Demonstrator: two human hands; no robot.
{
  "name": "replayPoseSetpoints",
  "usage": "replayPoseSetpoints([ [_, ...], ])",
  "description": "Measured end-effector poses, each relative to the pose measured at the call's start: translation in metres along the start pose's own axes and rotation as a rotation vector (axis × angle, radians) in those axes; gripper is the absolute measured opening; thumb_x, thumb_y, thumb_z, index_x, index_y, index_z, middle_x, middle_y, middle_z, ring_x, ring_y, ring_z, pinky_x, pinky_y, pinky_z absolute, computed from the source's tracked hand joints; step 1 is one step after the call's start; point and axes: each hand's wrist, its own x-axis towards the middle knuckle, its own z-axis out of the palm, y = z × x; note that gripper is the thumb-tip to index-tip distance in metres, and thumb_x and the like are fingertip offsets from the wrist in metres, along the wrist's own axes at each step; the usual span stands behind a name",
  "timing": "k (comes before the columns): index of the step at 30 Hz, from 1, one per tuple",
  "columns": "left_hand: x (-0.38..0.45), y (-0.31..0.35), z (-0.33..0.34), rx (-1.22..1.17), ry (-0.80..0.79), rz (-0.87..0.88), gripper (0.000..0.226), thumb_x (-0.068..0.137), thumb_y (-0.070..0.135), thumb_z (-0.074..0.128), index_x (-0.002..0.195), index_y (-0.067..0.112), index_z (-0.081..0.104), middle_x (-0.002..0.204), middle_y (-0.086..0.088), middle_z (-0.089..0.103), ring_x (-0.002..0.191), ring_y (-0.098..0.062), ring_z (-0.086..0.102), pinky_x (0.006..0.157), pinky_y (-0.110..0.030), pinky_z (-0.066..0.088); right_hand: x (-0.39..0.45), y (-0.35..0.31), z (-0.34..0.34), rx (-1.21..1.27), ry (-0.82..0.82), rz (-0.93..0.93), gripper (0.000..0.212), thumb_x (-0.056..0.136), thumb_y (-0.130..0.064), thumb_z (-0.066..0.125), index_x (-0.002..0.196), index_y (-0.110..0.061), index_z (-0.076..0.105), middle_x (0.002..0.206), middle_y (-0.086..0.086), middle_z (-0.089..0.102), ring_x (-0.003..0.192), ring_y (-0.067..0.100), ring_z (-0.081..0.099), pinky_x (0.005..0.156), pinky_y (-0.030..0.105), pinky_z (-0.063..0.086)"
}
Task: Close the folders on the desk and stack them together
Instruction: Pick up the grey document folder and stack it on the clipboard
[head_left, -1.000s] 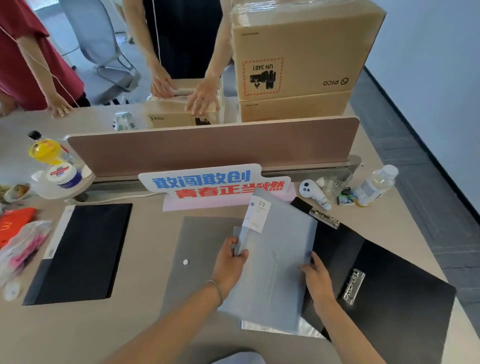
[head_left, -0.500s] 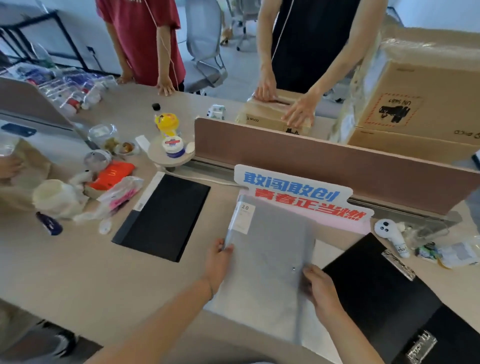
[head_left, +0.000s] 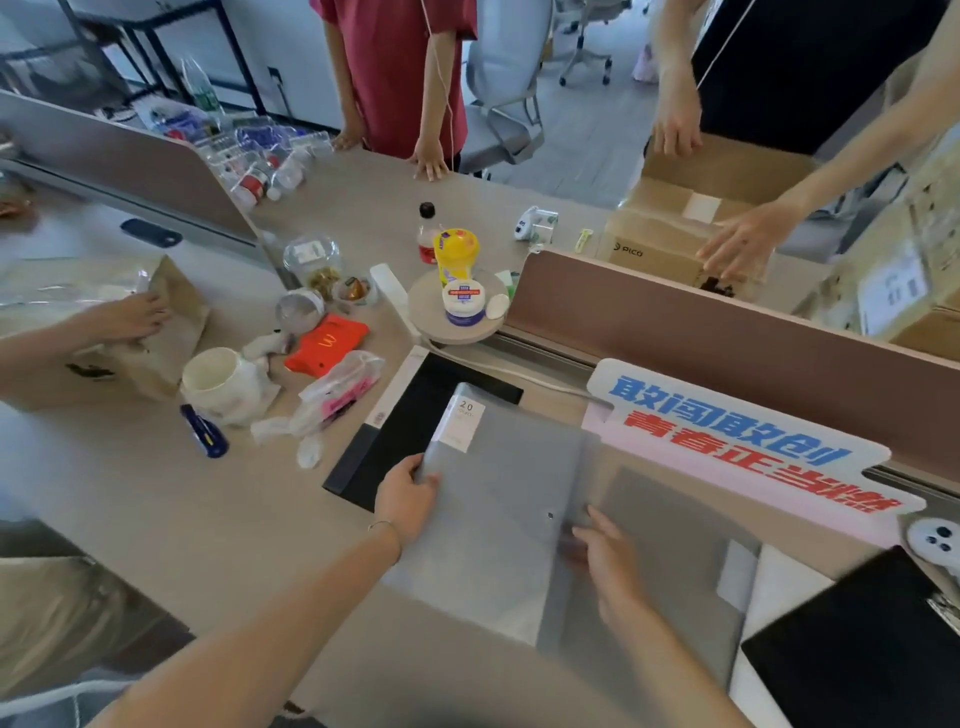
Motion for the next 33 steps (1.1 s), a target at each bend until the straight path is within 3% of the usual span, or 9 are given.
replayPoseSetpoints([
  [3, 0.032, 0.0, -0.019, 0.048, -0.005, 0.015, 0.048, 0.089, 0.019, 0.065, 0.136, 0.023, 0.056, 0.122, 0.002, 0.067, 0.108, -0.018, 0.064, 0.097, -0.036, 0.053, 0.011, -0.005, 0.034, -0.018, 0.002, 0.008, 0.084, 0.063, -0.02, 0.068, 0.145, -0.025, 0.046, 0.132, 0.008, 0.063, 0.115, 0.03, 0.064, 0.102, 0.05, 0.05],
  [7, 0.08, -0.007, -0.038, 0.091, 0.025, 0.016, 0.05, 0.083, 0.026, 0.068, 0.131, 0.024, 0.057, 0.113, 0.001, 0.072, 0.104, -0.022, 0.068, 0.093, -0.037, 0.054, 0.011, -0.024, 0.079, -0.03, -0.049, 0.03, 0.084, 0.079, -0.004, 0.063, 0.153, -0.023, 0.031, 0.119, 0.005, 0.067, 0.117, 0.029, 0.063, 0.108, 0.047, 0.045],
  [12, 0.12, -0.002, -0.053, 0.115, 0.075, 0.014, 0.042, 0.089, 0.016, 0.065, 0.13, 0.02, 0.058, 0.117, -0.008, 0.067, 0.096, -0.025, 0.065, 0.075, -0.031, 0.049, 0.024, -0.04, 0.123, -0.054, -0.108, 0.058, 0.091, 0.074, -0.009, 0.063, 0.156, -0.025, 0.024, 0.129, 0.008, 0.065, 0.121, 0.028, 0.06, 0.111, 0.047, 0.041],
  [14, 0.133, -0.003, -0.057, 0.135, 0.083, 0.026, 0.044, 0.09, 0.013, 0.065, 0.133, 0.018, 0.059, 0.12, -0.007, 0.066, 0.097, -0.022, 0.062, 0.078, -0.03, 0.045, 0.031, -0.045, 0.135, -0.072, -0.124, 0.071, 0.099, 0.067, -0.015, 0.063, 0.156, -0.025, 0.023, 0.132, 0.009, 0.062, 0.122, 0.028, 0.059, 0.112, 0.047, 0.04],
  [17, 0.151, -0.008, -0.06, 0.181, 0.099, 0.041, 0.049, 0.086, 0.015, 0.064, 0.133, 0.027, 0.059, 0.119, -0.005, 0.067, 0.105, -0.027, 0.064, 0.087, -0.033, 0.048, 0.043, -0.049, 0.148, -0.103, -0.109, 0.05, 0.085, 0.081, -0.005, 0.061, 0.156, -0.023, 0.024, 0.144, 0.007, 0.052, 0.127, 0.026, 0.053, 0.114, 0.042, 0.037],
  [20, 0.169, -0.016, -0.063, 0.306, 0.114, 0.037, 0.062, 0.079, 0.029, 0.06, 0.136, 0.05, 0.047, 0.117, 0.003, 0.069, 0.106, -0.027, 0.065, 0.094, -0.041, 0.052, 0.053, -0.05, 0.159, -0.076, -0.115, 0.04, 0.081, 0.086, 0.004, 0.055, 0.156, -0.023, 0.024, 0.143, 0.005, 0.053, 0.12, 0.022, 0.055, 0.104, 0.035, 0.041],
  [25, 0.177, -0.015, -0.063, 0.454, 0.129, 0.051, 0.067, 0.082, 0.035, 0.056, 0.143, 0.054, 0.034, 0.114, 0.0, 0.067, 0.102, -0.03, 0.065, 0.093, -0.045, 0.053, 0.069, -0.038, 0.17, -0.122, -0.13, 0.068, 0.089, 0.084, 0.0, 0.058, 0.157, -0.028, 0.015, 0.106, -0.001, 0.064, 0.089, 0.014, 0.061, 0.084, 0.031, 0.045],
  [30, 0.177, -0.013, -0.063, 0.498, 0.128, 0.062, 0.061, 0.083, 0.037, 0.055, 0.14, 0.051, 0.041, 0.113, -0.006, 0.063, 0.105, -0.034, 0.063, 0.094, -0.048, 0.051, 0.078, -0.024, 0.165, -0.095, -0.208, 0.05, 0.101, 0.067, -0.011, 0.059, 0.156, -0.037, 0.015, 0.137, -0.002, 0.06, 0.114, 0.017, 0.064, 0.104, 0.047, 0.048],
  [33, 0.167, -0.011, -0.064, 0.512, 0.136, 0.071, 0.061, 0.081, 0.036, 0.056, 0.141, 0.046, 0.043, 0.118, -0.009, 0.061, 0.109, -0.035, 0.06, 0.097, -0.049, 0.049, 0.055, -0.039, 0.157, -0.105, -0.216, 0.034, 0.095, 0.077, 0.001, 0.059, 0.156, -0.028, 0.017, 0.15, -0.009, 0.045, 0.127, 0.015, 0.054, 0.111, 0.042, 0.041],
])
